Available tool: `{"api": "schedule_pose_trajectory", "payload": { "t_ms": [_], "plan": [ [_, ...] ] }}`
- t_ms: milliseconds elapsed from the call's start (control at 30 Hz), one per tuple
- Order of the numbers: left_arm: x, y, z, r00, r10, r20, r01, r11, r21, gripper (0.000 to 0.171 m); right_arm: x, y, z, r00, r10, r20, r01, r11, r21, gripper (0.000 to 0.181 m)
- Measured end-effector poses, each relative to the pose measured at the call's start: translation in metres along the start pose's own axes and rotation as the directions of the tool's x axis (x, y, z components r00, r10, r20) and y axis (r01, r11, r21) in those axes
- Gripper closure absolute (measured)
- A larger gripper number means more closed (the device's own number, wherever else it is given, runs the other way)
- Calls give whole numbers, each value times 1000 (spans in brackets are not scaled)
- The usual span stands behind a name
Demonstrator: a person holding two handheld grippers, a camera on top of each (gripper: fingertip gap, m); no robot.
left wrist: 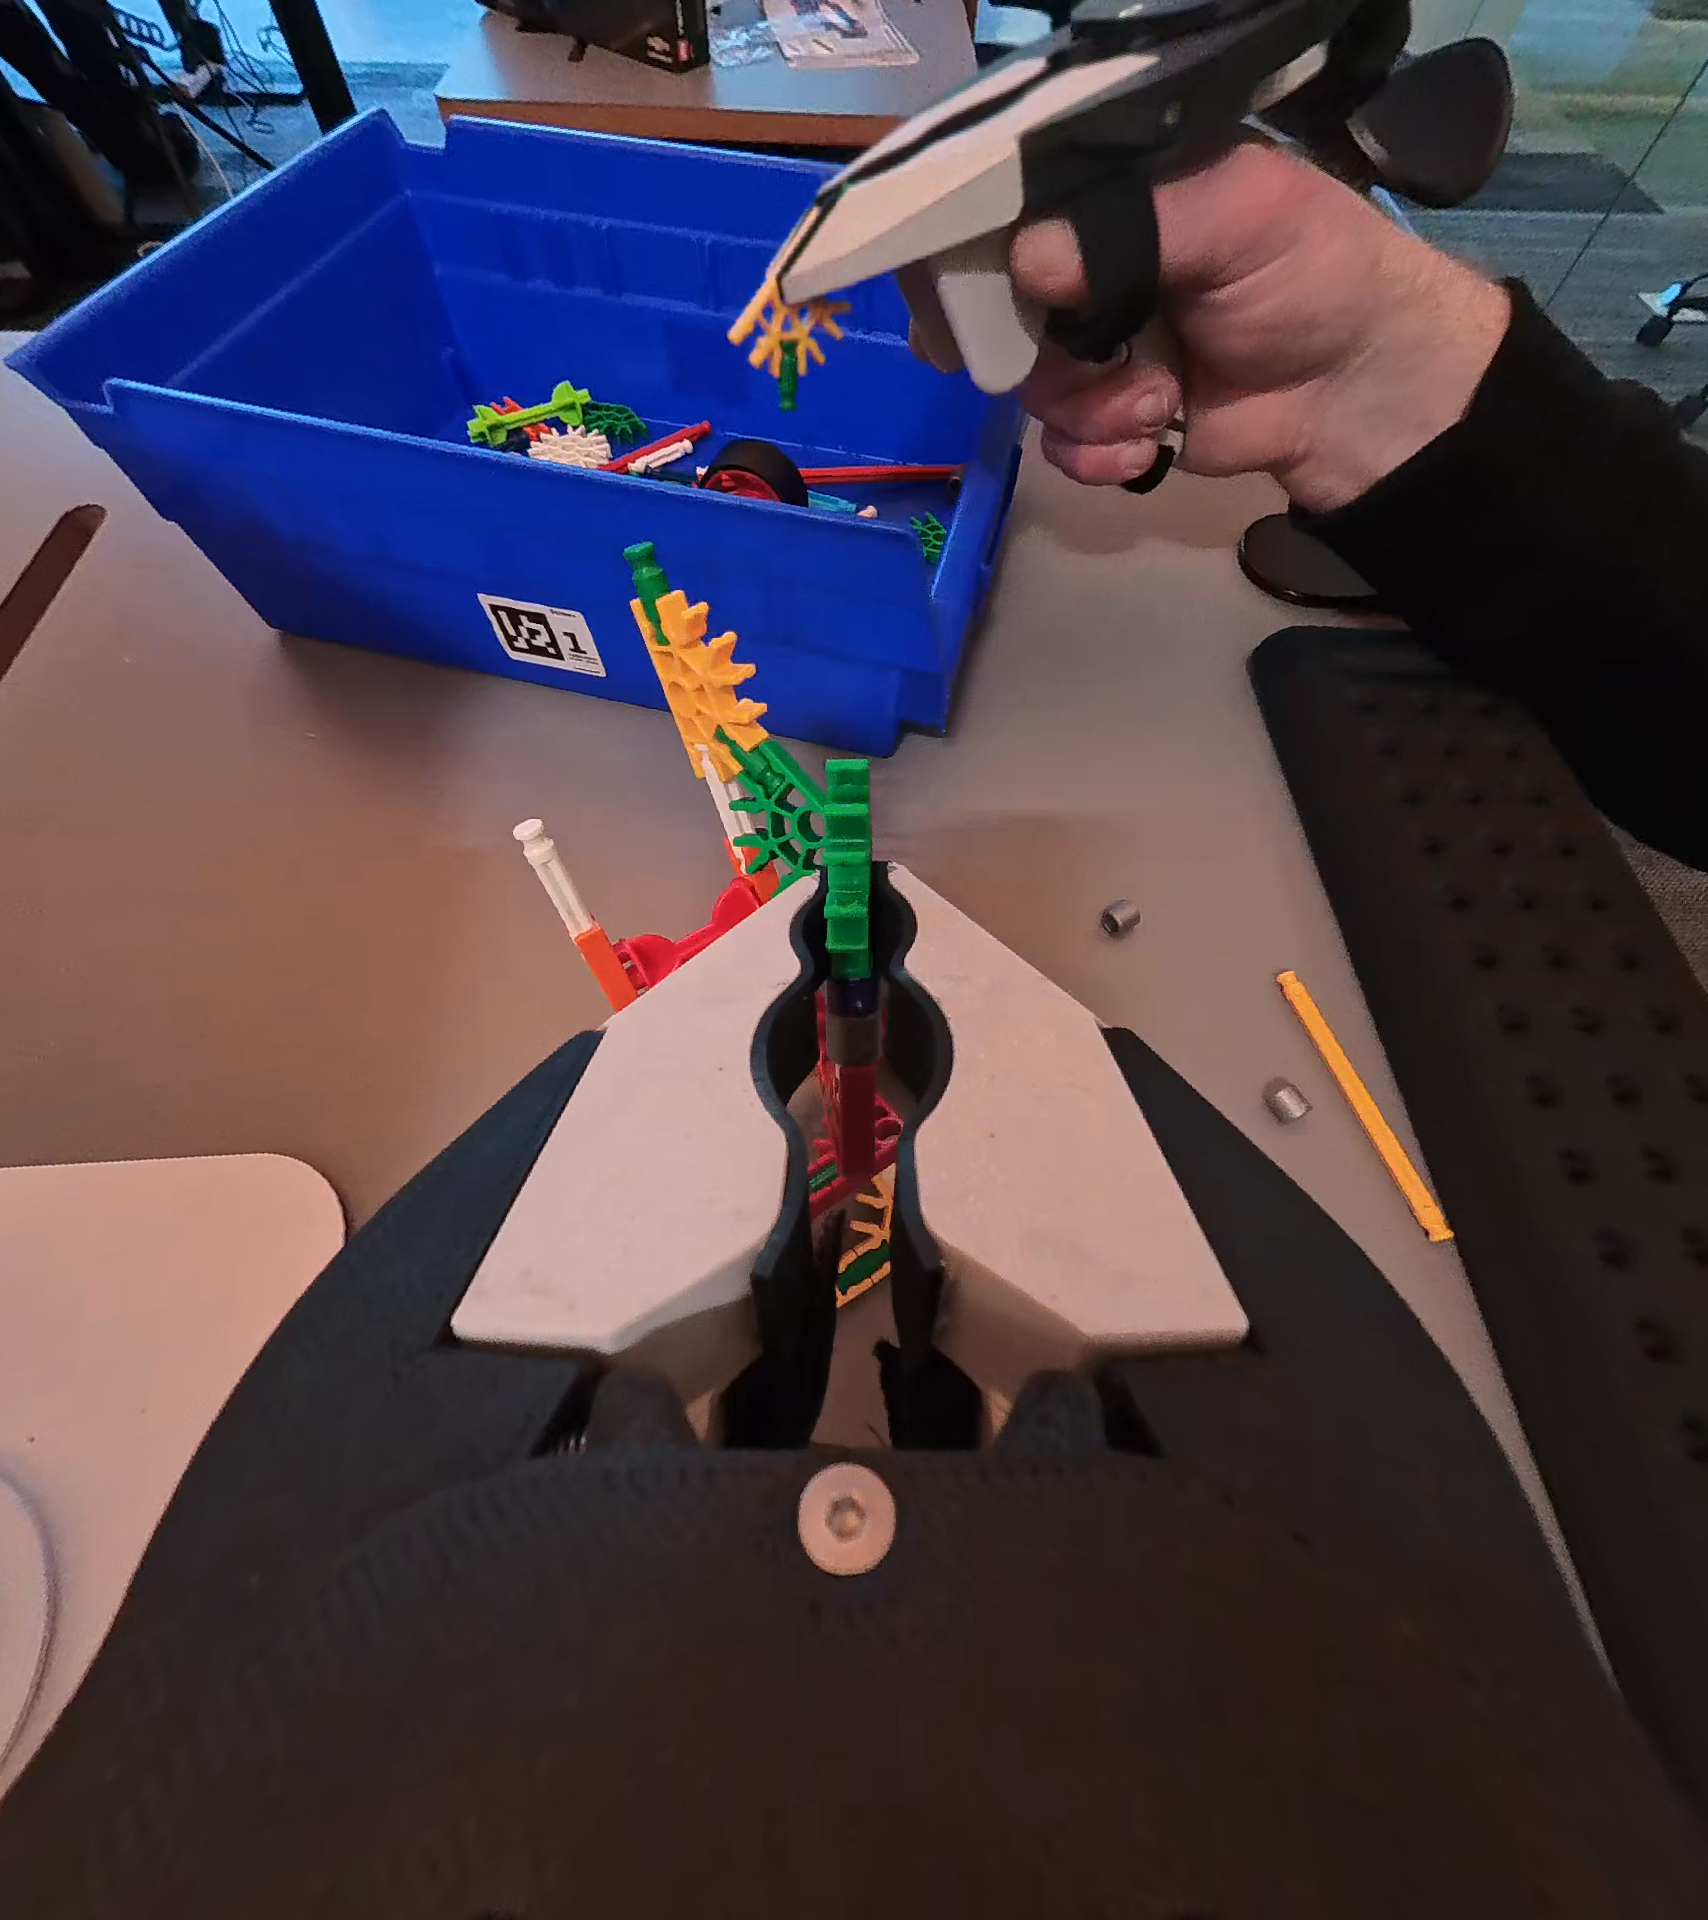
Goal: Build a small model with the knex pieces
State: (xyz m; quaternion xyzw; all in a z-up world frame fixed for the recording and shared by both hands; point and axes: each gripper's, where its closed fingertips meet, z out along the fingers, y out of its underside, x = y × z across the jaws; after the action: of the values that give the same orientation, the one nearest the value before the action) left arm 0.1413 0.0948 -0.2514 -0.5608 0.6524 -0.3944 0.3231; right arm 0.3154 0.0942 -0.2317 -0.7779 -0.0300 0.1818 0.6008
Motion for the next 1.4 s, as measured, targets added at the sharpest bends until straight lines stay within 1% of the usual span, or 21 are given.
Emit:
{"api": "schedule_pose_trajectory", "payload": {
  "t_ms": [67, 133, 200, 233, 300, 333, 367, 400, 467, 533, 633, 700, 767, 800, 833, 967, 1033, 1100, 1233, 1267, 1400],
  "plan": [
    [0, 0, 0, 1000, 4, 3, -4, 1000, -1, 168, 6, 7, 1, 999, 31, -17, -31, 999, -40, 177],
    [0, 0, 0, 1000, 9, 5, -9, 1000, -1, 168, 10, 17, 3, 998, 52, -29, -54, 995, -88, 168],
    [0, 0, 1, 1000, 11, 8, -11, 1000, -3, 168, 14, 21, 5, 997, 49, -61, -55, 992, -114, 144],
    [0, 0, 1, 1000, 12, 9, -12, 1000, -3, 169, 18, 21, 4, 995, 33, -92, -43, 992, -117, 138],
    [0, -1, 1, 1000, 12, 9, -12, 1000, -2, 168, 24, 10, -3, 983, -39, -178, 24, 996, -84, 132],
    [0, -1, 1, 1000, 15, 10, -15, 1000, -2, 168, 20, -2, -9, 970, -111, -218, 100, 993, -59, 133],
    [1, -1, 1, 1000, 17, 8, -17, 1000, -2, 168, 5, -14, -12, 960, -191, -207, 187, 982, -38, 134],
    [3, -1, 1, 1000, 22, -4, -22, 1000, -4, 168, -22, -23, -11, 956, -258, -142, 260, 966, -5, 137],
    [6, -1, 1, 999, 37, -21, -37, 999, -4, 168, -83, -25, -3, 941, -330, 71, 329, 944, 26, 145],
    [9, -1, -1, 998, 43, -40, -43, 999, 0, 168, -122, -16, 11, 916, -333, 223, 342, 940, -4, 137],
    [16, 1, -5, 994, 54, -99, -53, 999, 12, 168, -131, -1, 38, 907, -334, 257, 367, 926, -92, 122],
    [24, 3, -9, 985, 69, -161, -65, 997, 29, 169, -134, 14, 48, 883, -344, 319, 403, 904, -141, 122],
    [31, 5, -13, 971, 86, -224, -77, 996, 49, 168, -146, 27, 50, 827, -364, 428, 462, 874, -150, 123],
    [32, 6, -16, 965, 88, -245, -77, 996, 53, 168, -149, 32, 50, 797, -389, 461, 501, 853, -145, 129],
    [32, 6, -18, 962, 84, -260, -70, 996, 64, 168, -152, 37, 49, 773, -400, 492, 529, 834, -154, 144],
    [22, 9, -30, 954, 24, -298, 7, 995, 102, 167, -169, 43, 43, 699, -394, 597, 561, 820, -116, 159],
    [2, 8, -34, 969, -25, -245, 64, 987, 149, 164, -180, 44, 37, 675, -358, 644, 540, 836, -101, 174],
    [-11, 4, -39, 973, -70, -221, 114, 974, 194, 161, -185, 41, 40, 684, -356, 636, 517, 853, -78, 178],
    [-20, 7, -33, 994, -25, -103, 40, 988, 148, 156, -186, 43, 42, 704, -355, 615, 503, 861, -79, 178],
    [-25, 5, -35, 998, -14, -59, 23, 989, 149, 148, -184, 42, 42, 714, -333, 616, 479, 874, -82, 178],
    [-31, -11, -53, 988, 108, 112, -121, 985, 119, 140, -177, 40, 41, 734, -269, 623, 414, 905, -97, 178]
  ]
}}
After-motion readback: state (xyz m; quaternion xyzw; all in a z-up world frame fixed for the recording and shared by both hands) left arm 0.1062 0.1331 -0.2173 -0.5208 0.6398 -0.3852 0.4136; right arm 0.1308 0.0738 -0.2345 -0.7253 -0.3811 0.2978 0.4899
